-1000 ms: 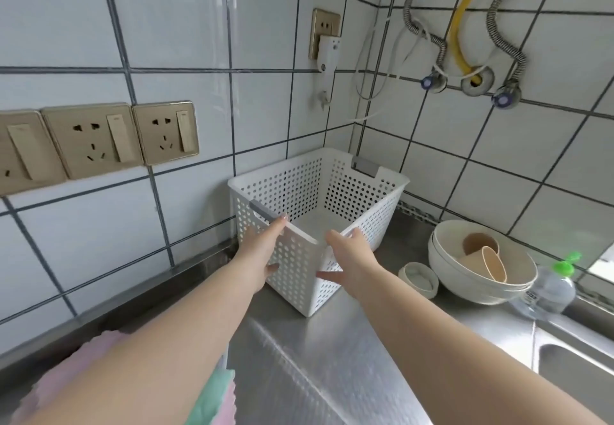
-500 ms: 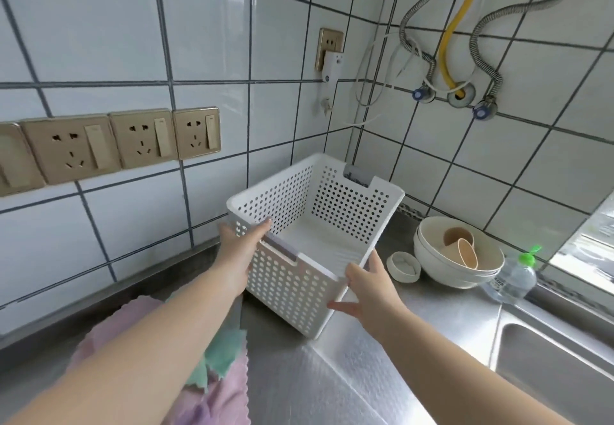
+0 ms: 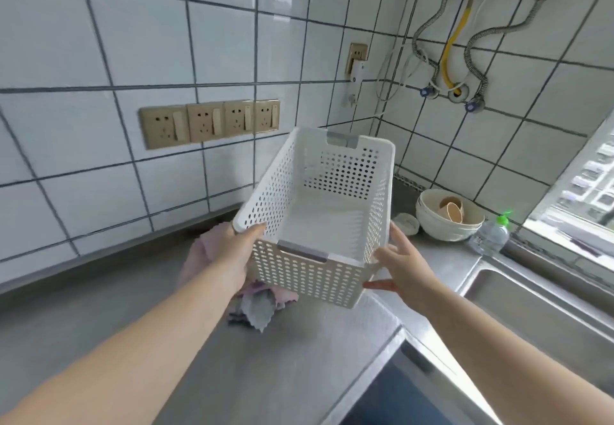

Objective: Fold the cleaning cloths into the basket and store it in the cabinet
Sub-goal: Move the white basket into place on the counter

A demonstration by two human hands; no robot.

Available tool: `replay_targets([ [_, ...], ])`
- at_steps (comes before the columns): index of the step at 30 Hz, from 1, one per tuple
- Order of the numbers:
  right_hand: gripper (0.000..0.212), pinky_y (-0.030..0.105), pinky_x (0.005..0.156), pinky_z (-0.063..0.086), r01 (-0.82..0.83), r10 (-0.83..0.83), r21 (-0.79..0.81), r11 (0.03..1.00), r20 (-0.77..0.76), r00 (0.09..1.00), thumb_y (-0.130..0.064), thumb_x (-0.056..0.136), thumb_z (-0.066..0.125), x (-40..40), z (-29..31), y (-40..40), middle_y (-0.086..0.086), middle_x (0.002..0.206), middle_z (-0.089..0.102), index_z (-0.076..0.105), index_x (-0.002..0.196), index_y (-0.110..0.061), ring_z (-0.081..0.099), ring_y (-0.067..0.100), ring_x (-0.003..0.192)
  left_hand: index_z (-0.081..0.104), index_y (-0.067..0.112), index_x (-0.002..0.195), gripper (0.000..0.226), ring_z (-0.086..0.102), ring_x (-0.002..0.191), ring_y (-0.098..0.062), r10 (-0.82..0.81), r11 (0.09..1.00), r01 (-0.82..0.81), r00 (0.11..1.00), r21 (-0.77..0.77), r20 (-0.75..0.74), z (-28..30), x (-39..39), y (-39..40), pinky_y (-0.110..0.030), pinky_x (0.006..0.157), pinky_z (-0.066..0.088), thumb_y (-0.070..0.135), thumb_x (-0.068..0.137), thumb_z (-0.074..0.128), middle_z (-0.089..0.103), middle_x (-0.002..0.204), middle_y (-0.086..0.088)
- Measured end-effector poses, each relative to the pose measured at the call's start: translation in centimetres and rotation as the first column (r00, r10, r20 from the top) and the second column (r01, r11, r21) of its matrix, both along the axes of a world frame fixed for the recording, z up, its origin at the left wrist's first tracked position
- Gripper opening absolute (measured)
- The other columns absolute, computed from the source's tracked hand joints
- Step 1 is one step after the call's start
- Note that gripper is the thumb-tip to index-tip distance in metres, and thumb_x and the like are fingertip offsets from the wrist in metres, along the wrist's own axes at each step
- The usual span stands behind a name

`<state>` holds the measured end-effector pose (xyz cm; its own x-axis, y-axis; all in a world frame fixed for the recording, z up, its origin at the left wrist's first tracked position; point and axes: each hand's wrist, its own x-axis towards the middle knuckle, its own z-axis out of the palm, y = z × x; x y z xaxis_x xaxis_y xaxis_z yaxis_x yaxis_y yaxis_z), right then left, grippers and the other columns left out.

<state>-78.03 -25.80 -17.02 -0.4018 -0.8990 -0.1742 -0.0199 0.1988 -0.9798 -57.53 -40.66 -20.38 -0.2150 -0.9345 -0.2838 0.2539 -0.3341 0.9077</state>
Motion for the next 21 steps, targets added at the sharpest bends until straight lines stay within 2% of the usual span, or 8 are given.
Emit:
replay_targets([
  [2, 0.061, 0.054, 0.076, 0.057, -0.065, 0.065, -0.007, 0.998, -0.007, 0.998, 0.004, 0.089, 0.043, 2.0, 0.6, 1.7, 0.003, 0.106, 0.068, 0.051, 0.106, -0.054, 0.067, 0.027, 0.098, 0.057, 0.02, 0.115, 0.031, 0.063, 0.077, -0.018, 0.017, 0.999, -0.016, 0.999, -0.04, 0.03, 0.2, 3.0, 2.6, -0.029, 0.064, 0.048, 0.015, 0.086, 0.063, 0.068, 0.095, -0.003],
  [4, 0.061, 0.053, 0.076, 0.057, -0.111, 0.111, -0.018, 0.994, -0.009, 0.994, 0.003, 0.09, 0.043, 4.0, 0.8, 3.0, 0.001, 0.104, 0.069, 0.053, 0.102, -0.056, 0.066, 0.028, 0.098, 0.058, 0.023, 0.118, 0.037, 0.065, 0.082, -0.023, 0.044, 0.998, -0.041, 0.997, -0.051, 0.058, 0.2, 6.3, 5.0, -0.04, 0.075, 0.051, 0.019, 0.082, 0.065, 0.07, 0.099, -0.004],
  [6, 0.063, 0.053, 0.077, 0.057, -0.154, 0.154, -0.015, 0.988, -0.017, 0.988, 0.003, 0.09, 0.042, 6.1, 0.5, 3.9, -0.003, 0.103, 0.07, 0.054, 0.105, -0.056, 0.065, 0.028, 0.101, 0.056, 0.022, 0.118, 0.038, 0.064, 0.085, -0.027, 0.054, 0.998, -0.052, 0.997, -0.038, 0.049, 0.2, 9.5, 7.3, -0.045, 0.079, 0.05, 0.017, 0.081, 0.064, 0.069, 0.102, -0.006],
  [10, 0.064, 0.053, 0.079, 0.056, -0.247, 0.247, 0.001, 0.969, -0.008, 0.969, 0.003, 0.091, 0.042, 10.3, -0.3, 4.2, -0.002, 0.11, 0.069, 0.048, 0.125, -0.051, 0.065, 0.028, 0.103, 0.051, 0.022, 0.12, 0.038, 0.062, 0.091, -0.02, 0.134, 0.991, -0.132, 0.988, -0.028, 0.079, -0.1, 15.4, 11.0, -0.044, 0.092, 0.051, 0.009, 0.084, 0.059, 0.064, 0.106, -0.002],
  [13, 0.067, 0.053, 0.078, 0.057, -0.317, 0.317, 0.026, 0.948, 0.01, 0.948, 0.005, 0.091, 0.043, 14.0, -1.5, 3.8, 0.004, 0.113, 0.068, 0.044, 0.132, -0.048, 0.064, 0.031, 0.104, 0.052, 0.02, 0.116, 0.04, 0.06, 0.086, -0.017, 0.207, 0.978, -0.207, 0.973, -0.012, 0.099, -0.7, 20.2, 13.3, -0.042, 0.093, 0.049, 0.01, 0.079, 0.063, 0.063, 0.1, 0.0],
  [16, 0.067, 0.053, 0.076, 0.057, -0.357, 0.354, 0.051, 0.933, 0.05, 0.934, 0.005, 0.091, 0.044, 17.4, -2.8, 2.9, 0.005, 0.115, 0.067, 0.039, 0.138, -0.043, 0.063, 0.033, 0.106, 0.051, 0.022, 0.101, 0.028, 0.062, 0.091, -0.016, 0.226, 0.974, -0.227, 0.967, -0.002, 0.118, -1.5, 24.6, 16.0, -0.04, 0.092, 0.048, 0.012, 0.081, 0.067, 0.063, 0.106, -0.003],
  [19, 0.067, 0.053, 0.076, 0.057, -0.398, 0.393, 0.062, 0.915, 0.081, 0.916, 0.006, 0.092, 0.045, 21.1, -3.8, 1.5, -0.004, 0.114, 0.065, 0.036, 0.141, -0.038, 0.061, 0.032, 0.109, 0.053, 0.023, 0.099, 0.053, 0.063, 0.097, -0.022, 0.302, 0.952, -0.307, 0.94, 0.008, 0.161, -2.3, 28.7, 18.3, -0.04, 0.092, 0.048, 0.033, 0.052, 0.075, 0.065, 0.107, -0.006],
  [21, 0.067, 0.056, 0.077, 0.055, -0.458, 0.451, 0.079, 0.885, 0.089, 0.888, 0.007, 0.09, 0.044, 23.6, -4.5, 0.6, 0.001, 0.117, 0.065, 0.038, 0.141, -0.036, 0.06, 0.034, 0.111, 0.054, 0.023, 0.098, 0.059, 0.063, 0.101, -0.026, 0.364, 0.927, -0.374, 0.912, 0.019, 0.188, -3.2, 31.1, 19.2, -0.045, 0.095, 0.046, 0.037, 0.044, 0.072, 0.066, 0.104, -0.007],
])
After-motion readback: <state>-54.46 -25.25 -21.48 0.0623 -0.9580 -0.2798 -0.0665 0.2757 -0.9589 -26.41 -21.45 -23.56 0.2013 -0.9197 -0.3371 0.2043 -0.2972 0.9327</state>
